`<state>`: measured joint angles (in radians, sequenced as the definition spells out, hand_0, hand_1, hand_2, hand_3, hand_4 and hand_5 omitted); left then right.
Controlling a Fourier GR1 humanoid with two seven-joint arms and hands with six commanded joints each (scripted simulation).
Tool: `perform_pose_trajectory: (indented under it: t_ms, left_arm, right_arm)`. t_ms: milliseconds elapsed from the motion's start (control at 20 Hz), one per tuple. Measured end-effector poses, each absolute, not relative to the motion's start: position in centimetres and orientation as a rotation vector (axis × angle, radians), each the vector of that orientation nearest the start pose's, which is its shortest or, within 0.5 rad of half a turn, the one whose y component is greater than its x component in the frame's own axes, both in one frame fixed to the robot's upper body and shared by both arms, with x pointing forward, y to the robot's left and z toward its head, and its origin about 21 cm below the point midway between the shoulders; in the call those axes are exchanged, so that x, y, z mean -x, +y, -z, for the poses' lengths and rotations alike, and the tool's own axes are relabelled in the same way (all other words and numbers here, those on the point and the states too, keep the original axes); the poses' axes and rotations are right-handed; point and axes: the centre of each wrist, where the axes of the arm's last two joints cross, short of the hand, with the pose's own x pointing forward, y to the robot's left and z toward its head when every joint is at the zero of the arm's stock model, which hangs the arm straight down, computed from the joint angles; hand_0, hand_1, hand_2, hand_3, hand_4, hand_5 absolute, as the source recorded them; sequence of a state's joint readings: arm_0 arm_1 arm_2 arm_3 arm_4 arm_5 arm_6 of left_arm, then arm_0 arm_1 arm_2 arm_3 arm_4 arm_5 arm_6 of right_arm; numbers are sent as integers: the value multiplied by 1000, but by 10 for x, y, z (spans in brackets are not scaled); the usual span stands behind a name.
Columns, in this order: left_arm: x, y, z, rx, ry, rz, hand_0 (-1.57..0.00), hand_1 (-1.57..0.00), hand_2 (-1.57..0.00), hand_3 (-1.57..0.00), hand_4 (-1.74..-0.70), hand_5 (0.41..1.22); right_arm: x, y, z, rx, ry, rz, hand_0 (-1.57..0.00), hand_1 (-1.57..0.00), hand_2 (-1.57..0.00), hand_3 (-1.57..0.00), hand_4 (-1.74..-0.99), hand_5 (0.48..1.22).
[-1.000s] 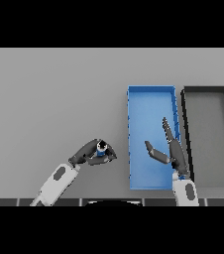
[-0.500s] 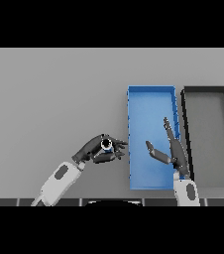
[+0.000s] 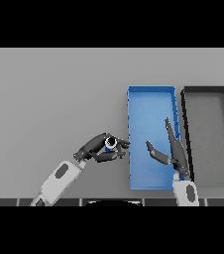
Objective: Pick up the blue pipe and place it into the blue bin.
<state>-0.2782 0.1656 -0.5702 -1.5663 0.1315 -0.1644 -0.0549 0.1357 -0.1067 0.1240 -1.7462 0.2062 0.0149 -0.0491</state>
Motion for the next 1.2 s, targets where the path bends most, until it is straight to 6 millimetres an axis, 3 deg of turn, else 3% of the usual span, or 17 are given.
perform_pose_trajectory:
  t_ms: [150, 350, 500, 650, 900, 1200]
  left_arm:
    - [-259, 104, -44, 577, -1653, 772, -1570, -1570, -1570, -1496, -1741, 1220]
    - [-257, 105, -45, 590, -1655, 770, -1571, -1571, -1571, -1494, -1741, 1221]
    - [-260, 106, -45, 565, -1654, 787, -1571, -1571, -1571, -1489, -1741, 1221]
    - [-262, 105, -46, 565, -1665, 796, -1571, -1571, -1571, -1486, -1741, 1221]
    - [-262, 105, -48, 588, -1661, 798, -1571, -1571, -1571, -1486, -1741, 1221]
    - [-261, 104, -44, 633, -1655, 804, -1571, -1571, -1571, -1536, -1741, 1221]
  right_arm:
    - [-211, -237, -23, 49, -1740, -298, 1, 1, 1, 1, -1195, 608]
    - [-216, -250, -69, -257, -1805, -392, 1, 1, 1, 1, -1282, 537]
    - [-222, -242, -110, -381, -1771, -577, 1, 1, 1, 1, -1319, 501]
    - [-229, -224, -138, -451, -1739, -717, 1, 1, 1, 1, -1309, 503]
    - [-246, -186, -150, -492, -1692, -941, 1, 1, 1, 1, -1276, 527]
    - [-261, -151, -157, -576, -1644, -1070, 1, 1, 1, 1, -1225, 529]
